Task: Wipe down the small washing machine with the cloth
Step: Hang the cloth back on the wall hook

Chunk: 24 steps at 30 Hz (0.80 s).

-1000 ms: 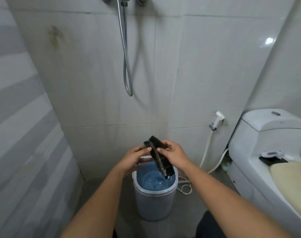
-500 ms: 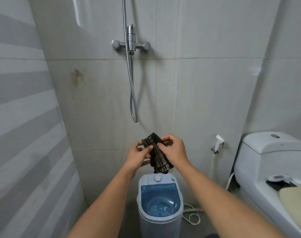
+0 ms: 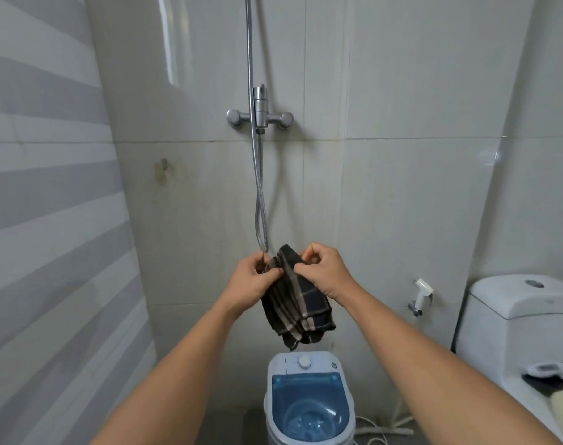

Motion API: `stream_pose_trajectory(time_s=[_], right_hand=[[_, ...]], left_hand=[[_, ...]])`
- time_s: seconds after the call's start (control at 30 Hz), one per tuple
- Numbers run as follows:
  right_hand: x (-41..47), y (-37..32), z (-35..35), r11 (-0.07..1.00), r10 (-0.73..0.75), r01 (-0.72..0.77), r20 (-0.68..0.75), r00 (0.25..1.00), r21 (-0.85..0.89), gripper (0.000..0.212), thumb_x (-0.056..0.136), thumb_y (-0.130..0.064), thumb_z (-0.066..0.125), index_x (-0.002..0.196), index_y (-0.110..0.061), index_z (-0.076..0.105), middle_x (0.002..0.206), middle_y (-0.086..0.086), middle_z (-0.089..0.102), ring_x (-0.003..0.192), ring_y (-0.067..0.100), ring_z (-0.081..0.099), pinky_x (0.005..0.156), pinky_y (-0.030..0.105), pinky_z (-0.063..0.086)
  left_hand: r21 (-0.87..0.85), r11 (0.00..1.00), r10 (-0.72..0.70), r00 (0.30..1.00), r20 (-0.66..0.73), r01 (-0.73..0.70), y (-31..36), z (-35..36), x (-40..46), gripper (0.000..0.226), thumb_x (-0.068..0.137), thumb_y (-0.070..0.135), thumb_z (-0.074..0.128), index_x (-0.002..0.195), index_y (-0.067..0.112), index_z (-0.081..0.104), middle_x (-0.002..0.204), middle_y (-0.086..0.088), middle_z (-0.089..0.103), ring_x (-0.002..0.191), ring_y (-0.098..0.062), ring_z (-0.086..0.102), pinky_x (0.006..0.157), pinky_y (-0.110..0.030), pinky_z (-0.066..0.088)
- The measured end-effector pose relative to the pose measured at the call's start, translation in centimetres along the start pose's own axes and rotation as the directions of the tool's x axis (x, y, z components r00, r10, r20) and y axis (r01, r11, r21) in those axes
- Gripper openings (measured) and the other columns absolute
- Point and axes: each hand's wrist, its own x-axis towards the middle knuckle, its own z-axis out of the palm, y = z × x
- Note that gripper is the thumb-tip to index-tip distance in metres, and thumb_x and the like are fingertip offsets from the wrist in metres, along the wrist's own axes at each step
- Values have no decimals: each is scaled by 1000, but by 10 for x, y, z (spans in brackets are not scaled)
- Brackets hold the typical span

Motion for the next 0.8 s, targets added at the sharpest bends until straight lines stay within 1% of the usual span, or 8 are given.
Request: stream_pose_trajectory(time_s=[0.03, 0.1, 0.17, 0.23, 0.4, 0.53, 0.67, 0.8], right_hand=[[2, -3, -1, 999, -12, 11, 35, 999, 30, 28, 77, 0, 70, 66, -15, 50, 98, 3, 74, 79, 11, 66, 76, 25, 53], [7, -9, -2, 997, -6, -2, 100, 995, 82, 27, 79, 2, 67, 68, -14, 48, 87, -7, 72, 75, 6, 63, 74, 22, 50], [13, -14, -3, 987, 28, -51, 151, 988, 152, 18, 72, -12, 71, 77, -12, 54, 76, 2, 59, 74, 16, 54, 74, 34, 43], [22, -17, -3, 974, 64, -102, 190, 980, 202, 30, 69, -20, 80, 87, -14, 57, 83, 9, 61, 82, 22, 55, 78, 39, 39], [40, -35, 13, 961, 120, -204, 386, 915, 186, 49, 79, -14, 86, 123, -13, 63, 109, 13, 77, 100, 27, 75, 85, 35, 59], [74, -57, 37, 992, 116, -125, 476, 872, -13, 29, 81, -16, 84, 107, -6, 76, 105, 18, 77, 100, 32, 75, 95, 43, 59], [122, -70, 71, 991, 111, -53, 520, 847, -126, 22, 88, -15, 77, 108, -7, 74, 111, 25, 73, 100, 36, 74, 87, 45, 57], [176, -87, 120, 995, -11, 56, 446, 895, -88, 12, 93, -11, 71, 102, -7, 76, 99, 18, 77, 90, 24, 75, 83, 33, 58]], left_hand=[[8, 1000, 8, 1000, 7, -8, 6, -3, 4, 19, 84, 18, 69, 76, 17, 52, 65, 3, 54, 58, -7, 49, 55, -18, 39], [25, 999, 21, 999, 43, -22, 19, -11, 11, 18, 85, 20, 69, 78, 17, 52, 70, -2, 54, 63, -12, 50, 57, -21, 40], [44, 999, 27, 996, 88, -31, 35, -23, 18, 19, 87, 16, 70, 81, 15, 53, 70, -2, 55, 64, -12, 52, 57, -20, 42], [68, 997, 38, 993, 114, -46, 51, -39, 24, 18, 87, 13, 71, 83, 13, 54, 66, 3, 57, 61, -9, 54, 57, -18, 44], [167, 985, 31, 993, 113, -49, 77, -92, 36, 20, 86, 11, 73, 84, 15, 54, 66, -1, 56, 62, -13, 54, 61, -24, 46], [382, 920, 49, 993, 106, -87, 85, -141, 48, 15, 89, 13, 69, 92, 16, 55, 74, -8, 63, 64, -17, 55, 65, -32, 47], [583, 805, 72, 994, 88, -110, 82, -192, 61, 25, 94, 11, 56, 110, 29, 64, 100, -1, 72, 94, -17, 68, 86, -32, 53], [640, 764, 131, 991, -34, -79, 72, -232, 84, 19, 91, 10, 52, 92, 25, 64, 88, -1, 70, 80, -12, 65, 68, -23, 48]])
